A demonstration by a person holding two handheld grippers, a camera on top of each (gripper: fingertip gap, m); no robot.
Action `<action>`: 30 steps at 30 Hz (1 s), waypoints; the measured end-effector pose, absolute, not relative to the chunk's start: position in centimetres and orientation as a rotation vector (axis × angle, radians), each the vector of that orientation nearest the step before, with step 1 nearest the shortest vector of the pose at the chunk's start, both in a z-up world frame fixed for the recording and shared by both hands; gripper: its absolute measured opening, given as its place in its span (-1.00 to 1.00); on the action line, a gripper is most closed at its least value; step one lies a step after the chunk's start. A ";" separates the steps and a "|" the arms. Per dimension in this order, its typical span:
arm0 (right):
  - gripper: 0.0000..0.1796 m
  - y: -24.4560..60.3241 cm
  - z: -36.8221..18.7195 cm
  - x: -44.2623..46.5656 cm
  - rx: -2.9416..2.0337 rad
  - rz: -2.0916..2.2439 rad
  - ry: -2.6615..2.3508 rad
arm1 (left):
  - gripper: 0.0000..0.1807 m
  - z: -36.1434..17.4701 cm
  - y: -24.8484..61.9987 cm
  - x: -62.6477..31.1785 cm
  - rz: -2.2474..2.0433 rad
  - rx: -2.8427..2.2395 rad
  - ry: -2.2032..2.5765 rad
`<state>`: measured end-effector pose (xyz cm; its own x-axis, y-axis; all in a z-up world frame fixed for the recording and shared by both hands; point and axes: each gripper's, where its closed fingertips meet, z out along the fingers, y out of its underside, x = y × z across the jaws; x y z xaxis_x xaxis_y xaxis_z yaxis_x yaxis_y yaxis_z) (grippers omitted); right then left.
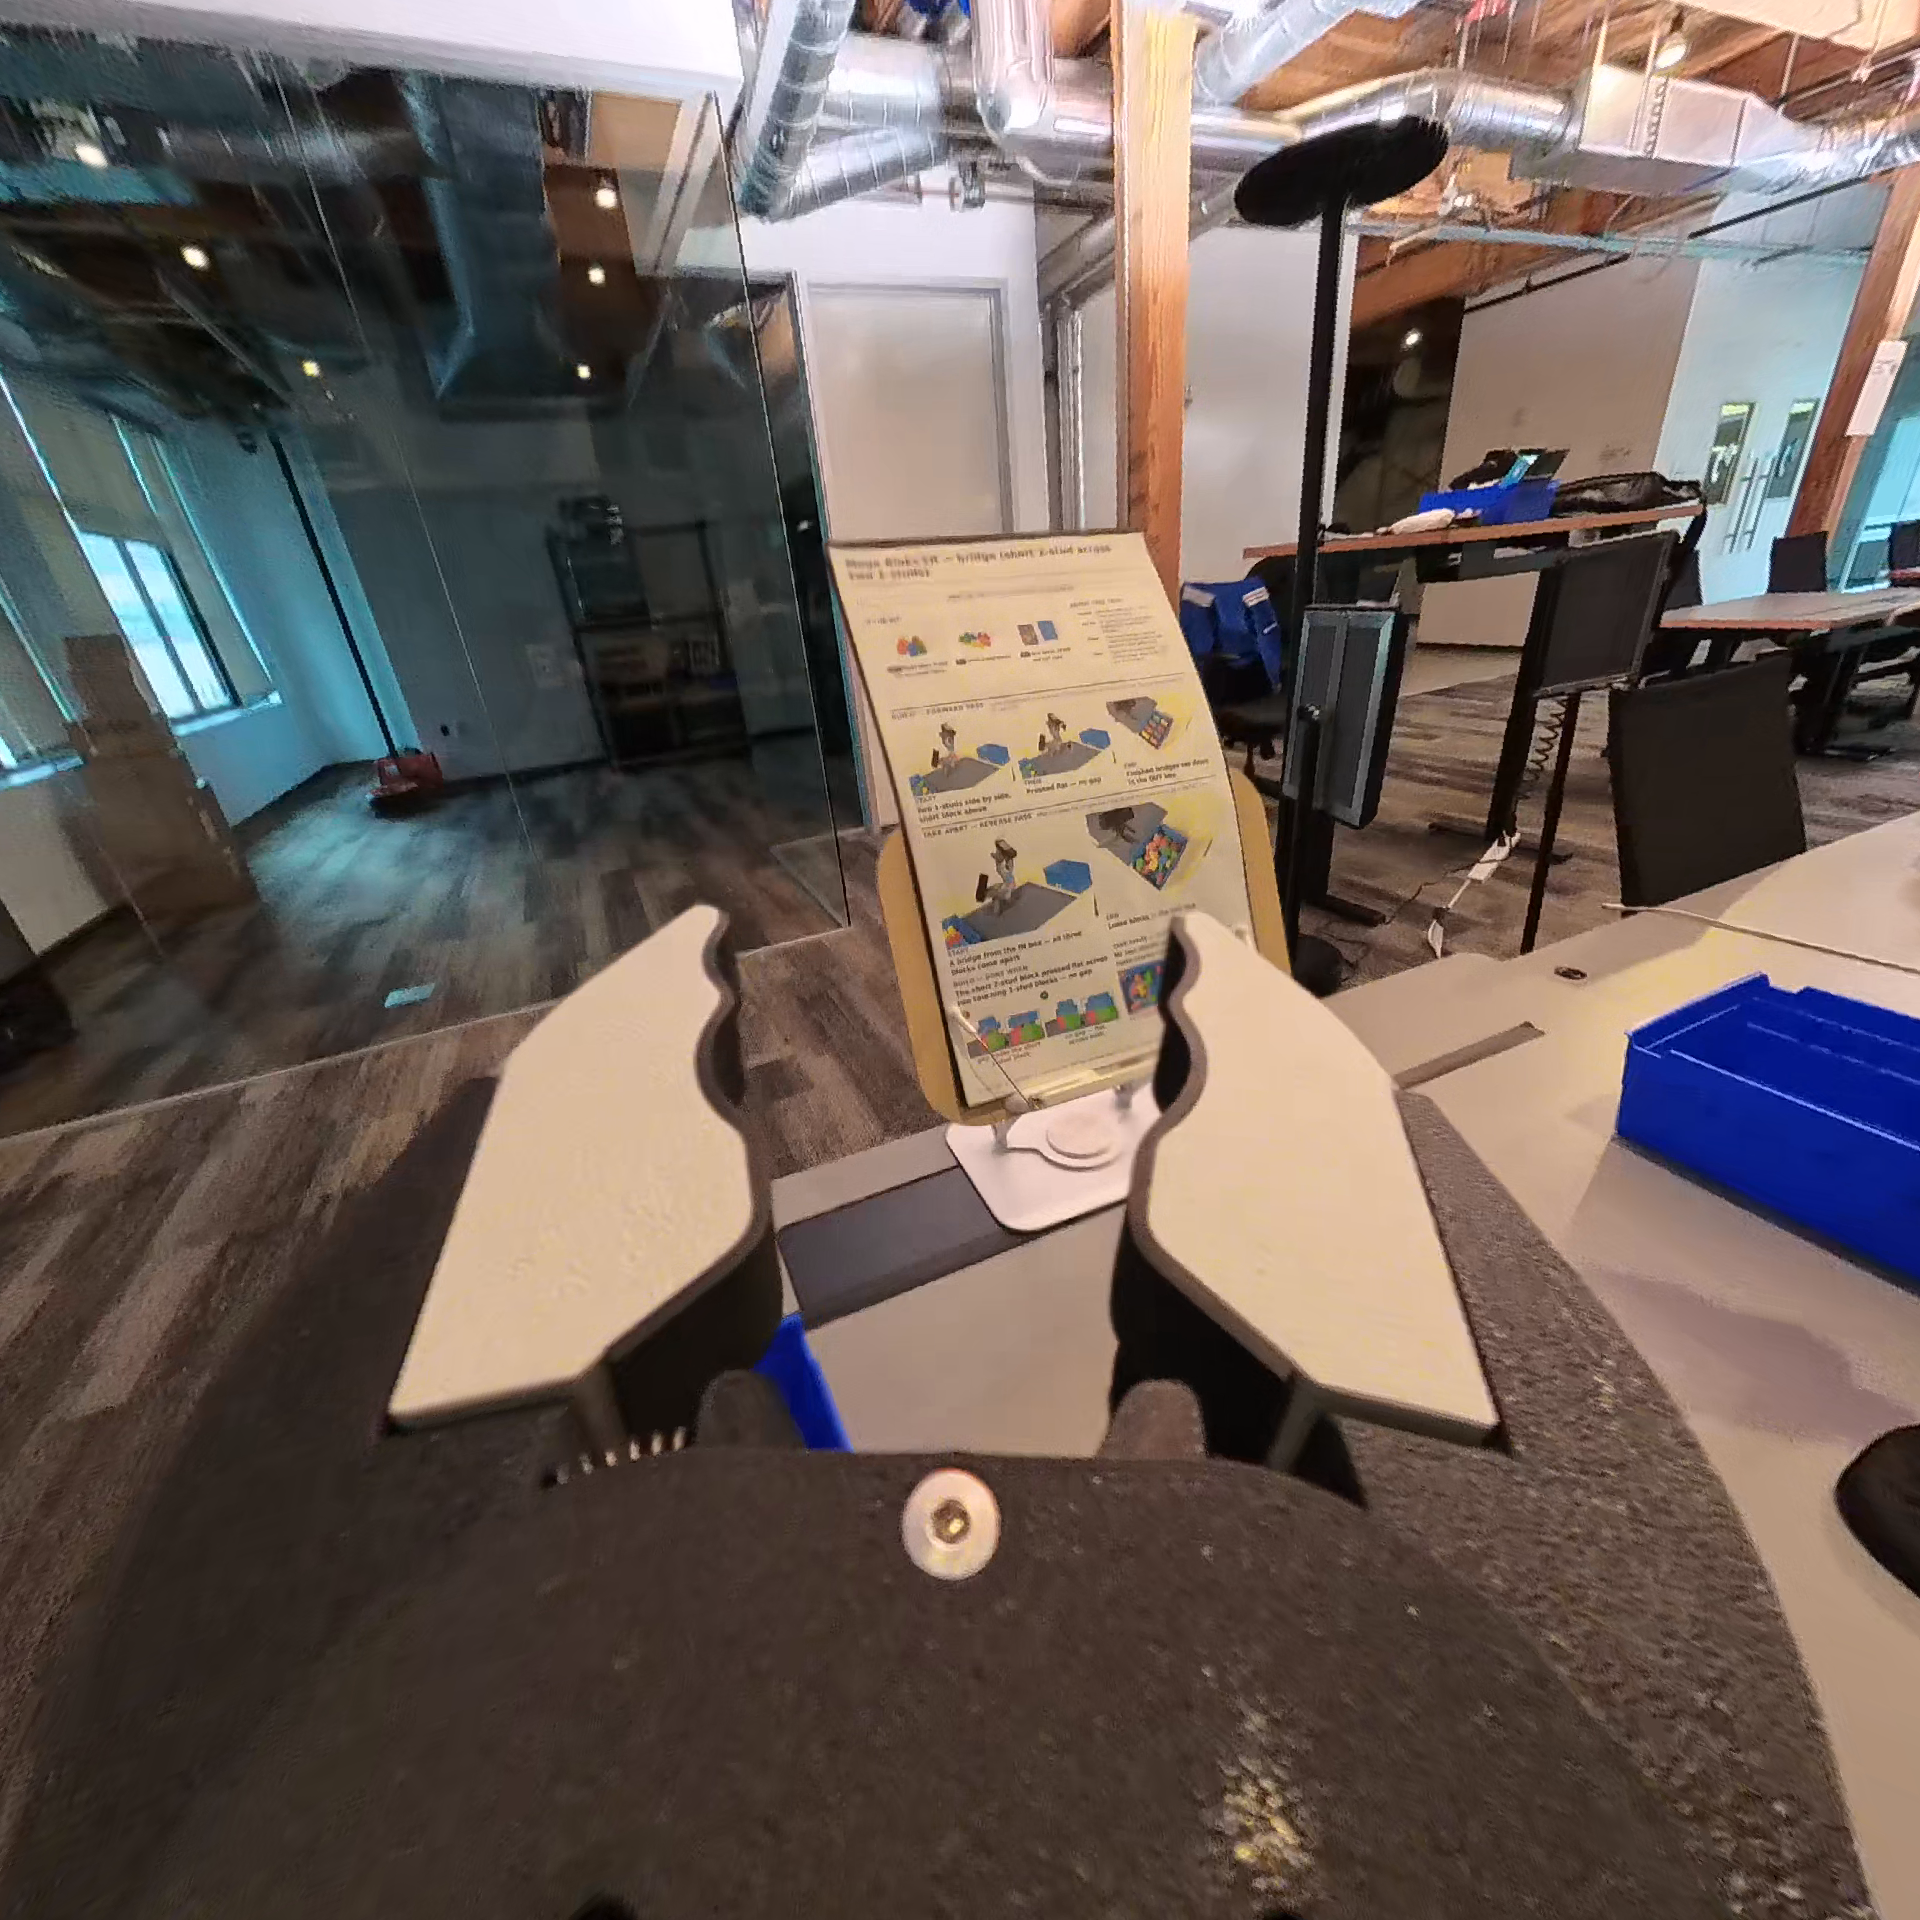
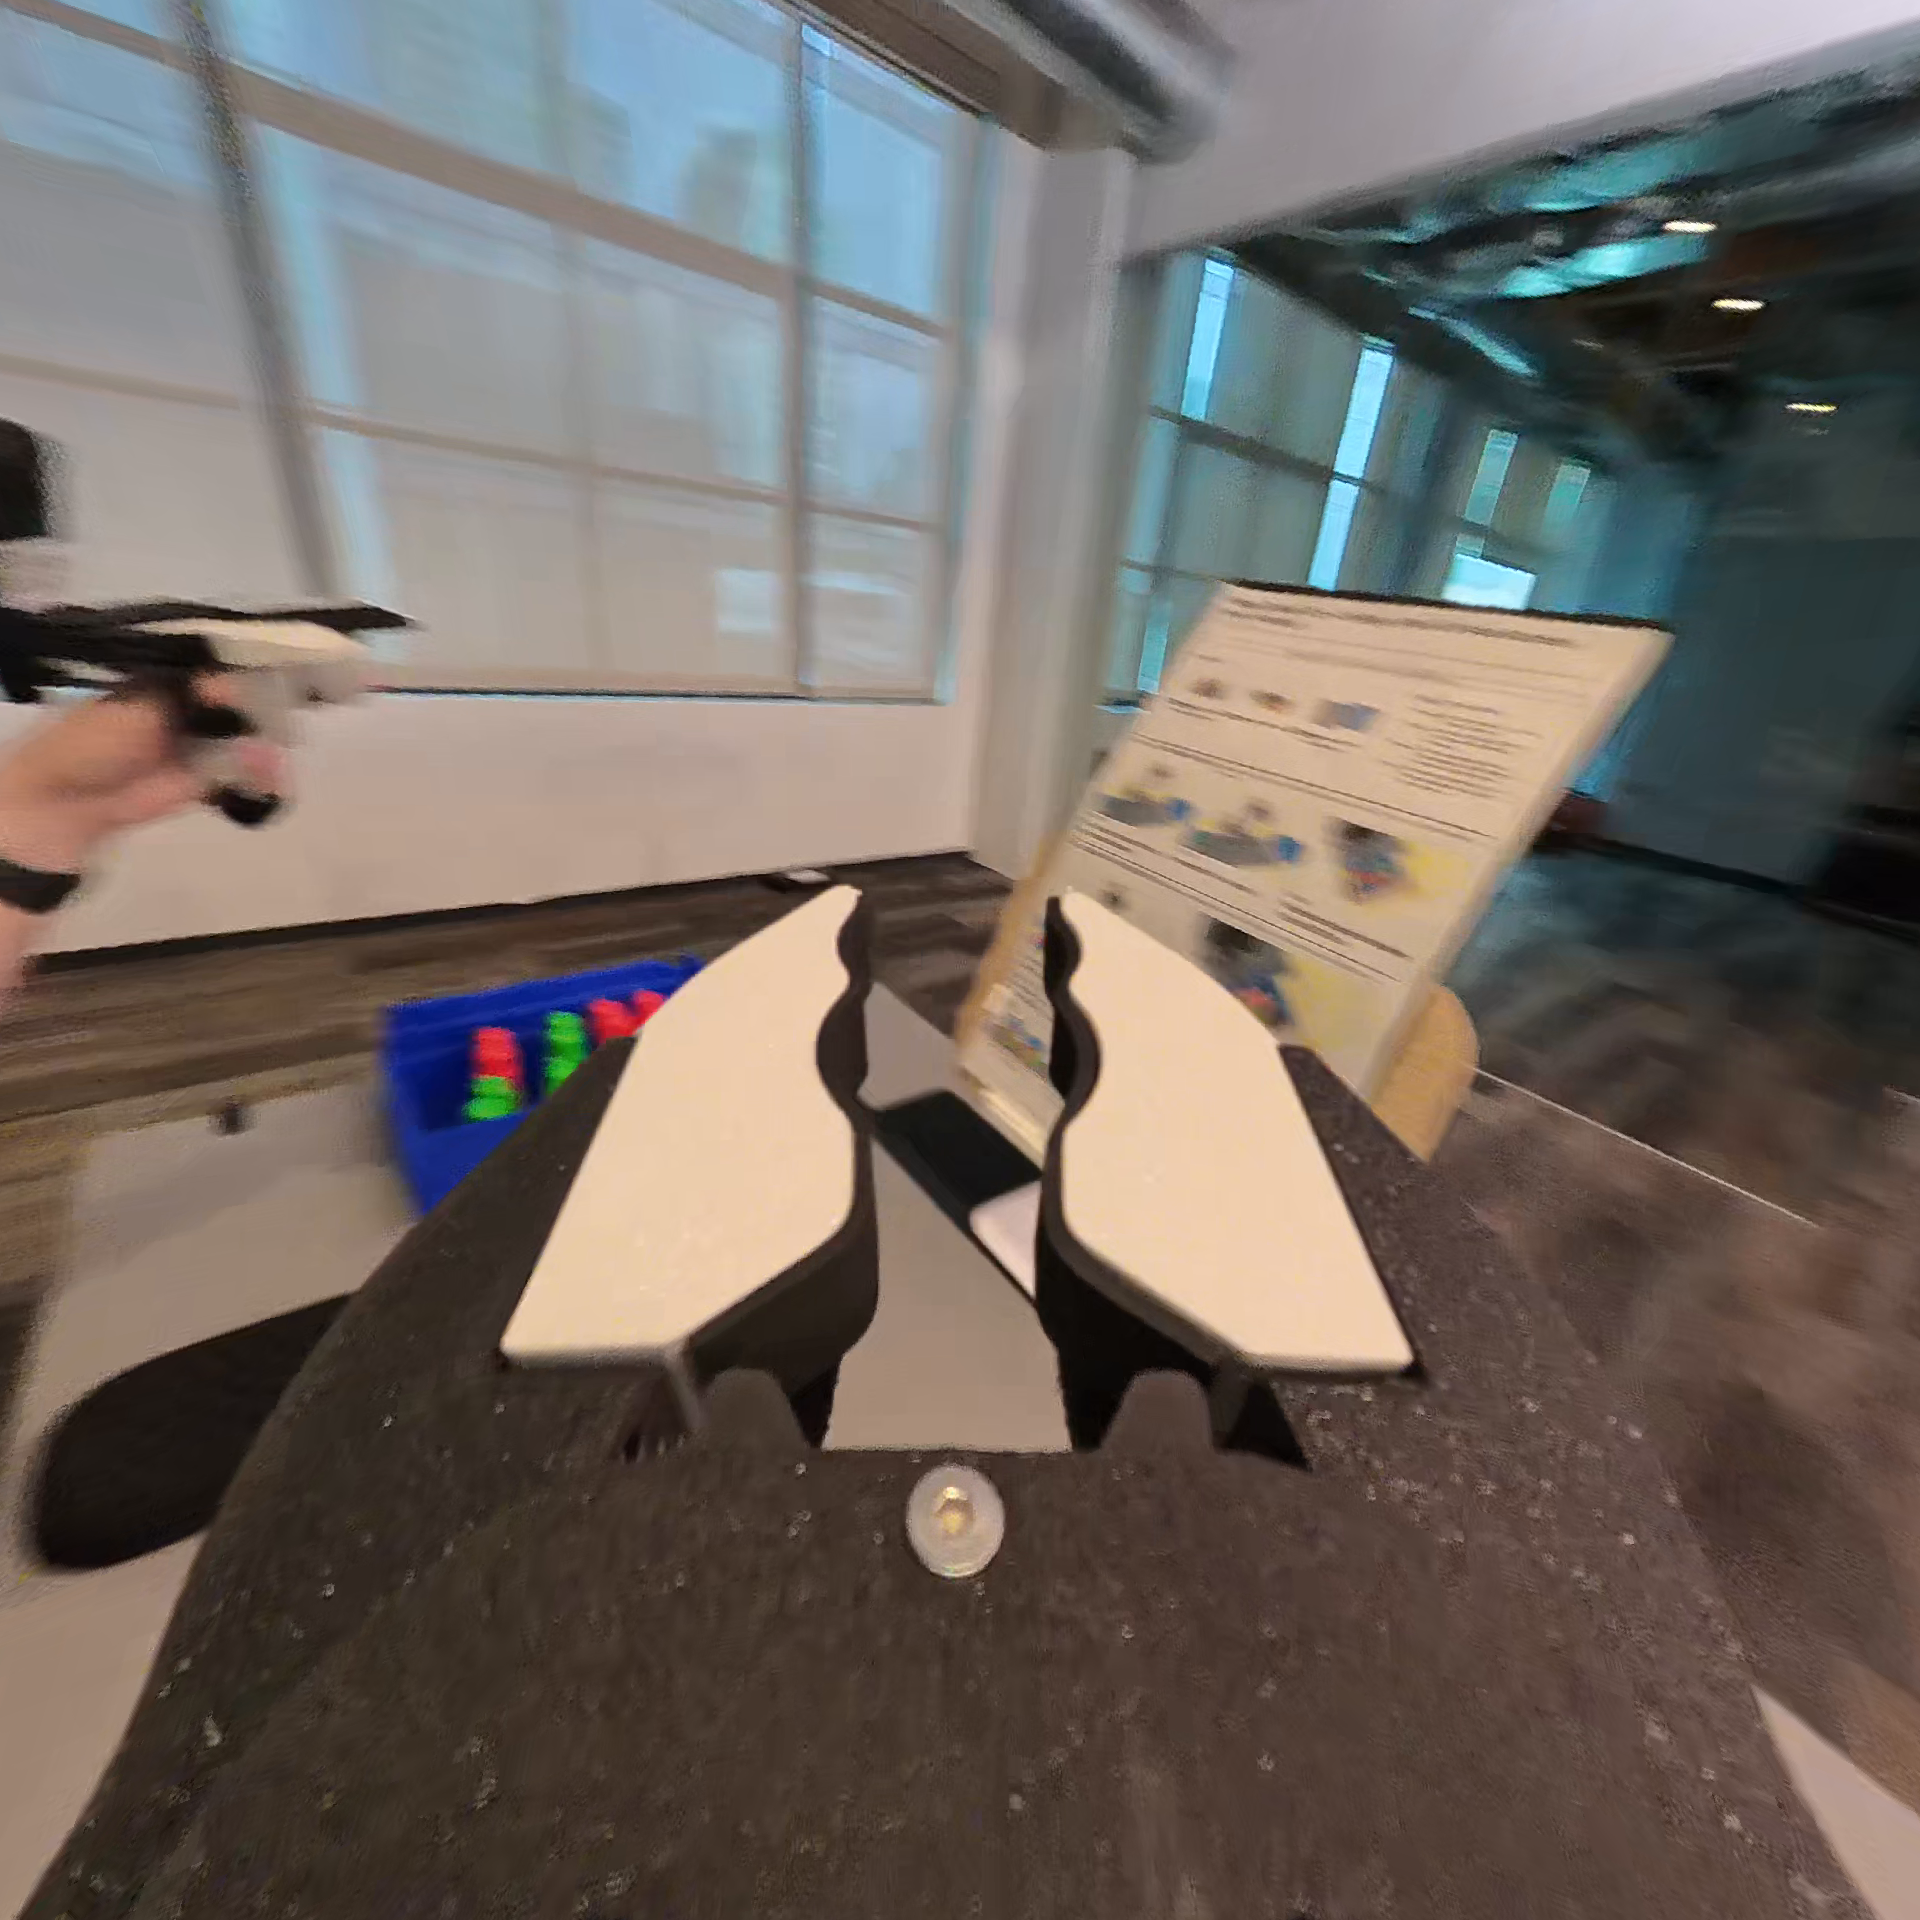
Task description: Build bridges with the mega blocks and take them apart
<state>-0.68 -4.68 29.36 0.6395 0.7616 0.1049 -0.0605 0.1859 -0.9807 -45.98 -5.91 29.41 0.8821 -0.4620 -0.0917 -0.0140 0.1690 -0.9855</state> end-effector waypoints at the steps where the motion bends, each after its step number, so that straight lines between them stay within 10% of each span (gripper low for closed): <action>1: -0.65 -5.3 29.7 -2.0 -1.227 0.722 -0.732 | -0.11 29.3 -5.6 -45.6 -0.330 -1.399 0.403; 15: -0.81 -9.1 34.1 -6.3 -0.792 0.995 -0.744 | -0.58 24.9 -4.5 -47.2 -0.190 -1.517 0.407; 30: -0.67 -2.2 18.9 -10.1 -1.435 0.635 -0.939 | -0.47 -0.7 -5.1 -54.6 0.228 -2.096 1.225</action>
<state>-10.08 -2.25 18.86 0.5181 0.8413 0.1544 0.1701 0.0755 -0.9825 -54.56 -5.13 -0.69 0.5398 -0.7008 -0.4664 -0.8215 -0.3178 -0.4734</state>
